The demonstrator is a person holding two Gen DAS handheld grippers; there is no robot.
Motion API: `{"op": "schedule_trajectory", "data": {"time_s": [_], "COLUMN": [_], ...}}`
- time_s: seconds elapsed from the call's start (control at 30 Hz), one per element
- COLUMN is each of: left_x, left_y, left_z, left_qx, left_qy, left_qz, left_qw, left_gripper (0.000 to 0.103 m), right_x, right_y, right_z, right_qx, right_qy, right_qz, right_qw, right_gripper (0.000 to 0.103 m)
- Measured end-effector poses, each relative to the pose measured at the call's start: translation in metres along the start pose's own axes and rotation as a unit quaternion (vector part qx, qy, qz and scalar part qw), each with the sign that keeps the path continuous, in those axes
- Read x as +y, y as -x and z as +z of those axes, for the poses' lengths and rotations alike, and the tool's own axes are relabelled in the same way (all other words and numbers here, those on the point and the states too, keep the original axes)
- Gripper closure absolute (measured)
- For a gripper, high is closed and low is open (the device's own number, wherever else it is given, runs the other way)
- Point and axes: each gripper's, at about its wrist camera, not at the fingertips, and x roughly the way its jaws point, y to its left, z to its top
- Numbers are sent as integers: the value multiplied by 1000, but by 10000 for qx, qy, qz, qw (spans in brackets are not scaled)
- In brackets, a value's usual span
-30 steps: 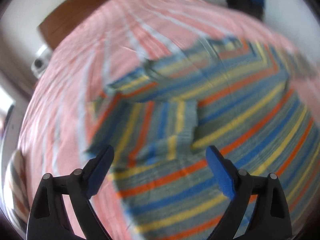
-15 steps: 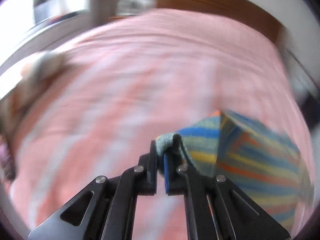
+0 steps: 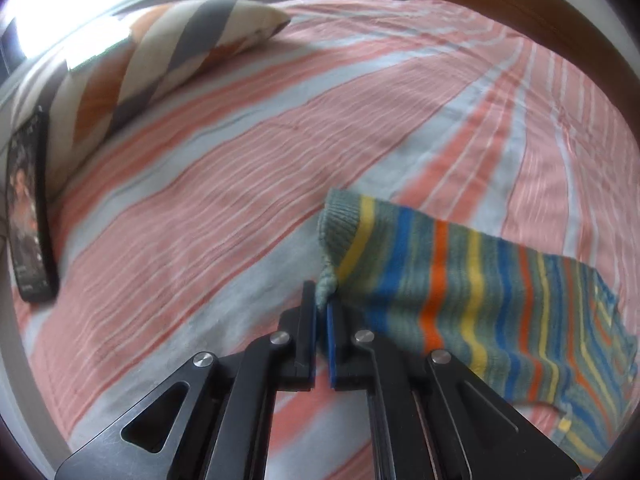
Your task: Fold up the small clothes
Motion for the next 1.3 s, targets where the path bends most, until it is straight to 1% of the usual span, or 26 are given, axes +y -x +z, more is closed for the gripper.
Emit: {"op": "schedule_trajectory", "data": {"time_s": [0.03, 0.1, 0.17, 0.2, 0.27, 0.33, 0.37, 0.4, 0.43, 0.47, 0.5, 0.53, 0.57, 0.6, 0.67, 0.77, 0.8, 0.83, 0.87, 0.9, 0.93, 1.0, 1.07, 1.17, 1.23, 1.3], "left_x": [5, 19, 37, 44, 52, 50, 45, 41, 34, 26, 19, 15, 9, 4, -3, -15, -19, -21, -24, -29, -33, -38, -31, -17, -23, -32], "left_y": [2, 5, 14, 22, 41, 67, 83, 93, 105, 118, 124, 127, 129, 130, 132, 130, 129, 130, 131, 132, 131, 136, 146, 160, 154, 138], "left_z": [-1, -1, -5, -10, -28, -61, -86, -102, -127, -163, -188, -206, -232, -247, -267, -282, -283, -285, -286, -289, -294, -298, -296, -292, -296, -308], "left_qx": [-35, -88, -100, -131, -174, -5, 114, 198, 319, 461, 611, 739, 962, 1070, 1033, 860, 859, 862, 876, 910, 962, 901, 1006, 1010, 988, 1030], "left_qy": [33, 158, 258, 212, -35, -516, -857, -1086, -1445, -1892, -2183, -2353, -2562, -2671, -2871, -3168, -3212, -3210, -3226, -3328, -3474, -3686, -3738, -3753, -3872, -3987], "left_qz": [61, 282, 287, 296, 220, -268, -633, -849, -1129, -1406, -1553, -1649, -1803, -1868, -1861, -1588, -1545, -1559, -1610, -1737, -1814, -1738, -1839, -1871, -1675, -1427], "left_qw": [10000, 9994, 9992, 9993, 9996, 9983, 9942, 9903, 9825, 9707, 9615, 9550, 9448, 9393, 9340, 9312, 9304, 9302, 9286, 9224, 9150, 9087, 9035, 9022, 9012, 9000], "left_gripper": [95, 95, 94, 92, 80, 52, 44, 29, 22, 21, 21, 21, 21, 21, 21, 25, 32, 43, 52, 84, 98, 99, 100, 100, 101, 101], "right_x": [0, -2, -3, -3, -5, -10, -12, -14, -15, -14, -13, -10, -8, -5, 2, 13, 16, 20, 23, 29, 37, 47, 49, 47, 42, 39], "right_y": [0, -1, -1, -1, 1, 6, 11, 17, 24, 29, 33, 34, 34, 33, 31, 22, 19, 14, 10, 7, 4, 1, 8, 31, 34, 21], "right_z": [-1, 0, -1, 0, 1, 6, 9, 12, 15, 16, 16, 14, 11, 7, -4, -14, -16, -16, -15, -17, -16, -15, -12, -9, -13, -19], "right_qx": [4, 0, -12, -16, -7, 77, 130, 186, 294, 405, 565, 819, 1026, 1215, 1503, 1665, 1690, 1717, 1748, 1785, 1860, 1911, 1969, 1992, 2063, 2166], "right_qy": [-2, -12, -28, -32, -58, -177, -259, -320, -367, -399, -436, -486, -520, -556, -553, -384, -386, -403, -403, -352, -140, 128, 189, 368, 301, 163], "right_qz": [7, 26, 52, 60, 84, 129, 238, 405, 643, 846, 1107, 1408, 1584, 1717, 1852, 1727, 1713, 1737, 1783, 1829, 1769, 1638, 1623, 1575, 1450, 1378], "right_qw": [10000, 10000, 10000, 10000, 9999, 9997, 9993, 9985, 9968, 9948, 9913, 9854, 9807, 9761, 9696, 9700, 9698, 9689, 9675, 9661, 9664, 9677, 9667, 9665, 9672, 9664], "right_gripper": [30, 30, 29, 29, 29, 29, 29, 29, 29, 29, 29, 29, 29, 29, 29, 32, 37, 48, 55, 79, 96, 97, 97, 98, 98, 98]}}
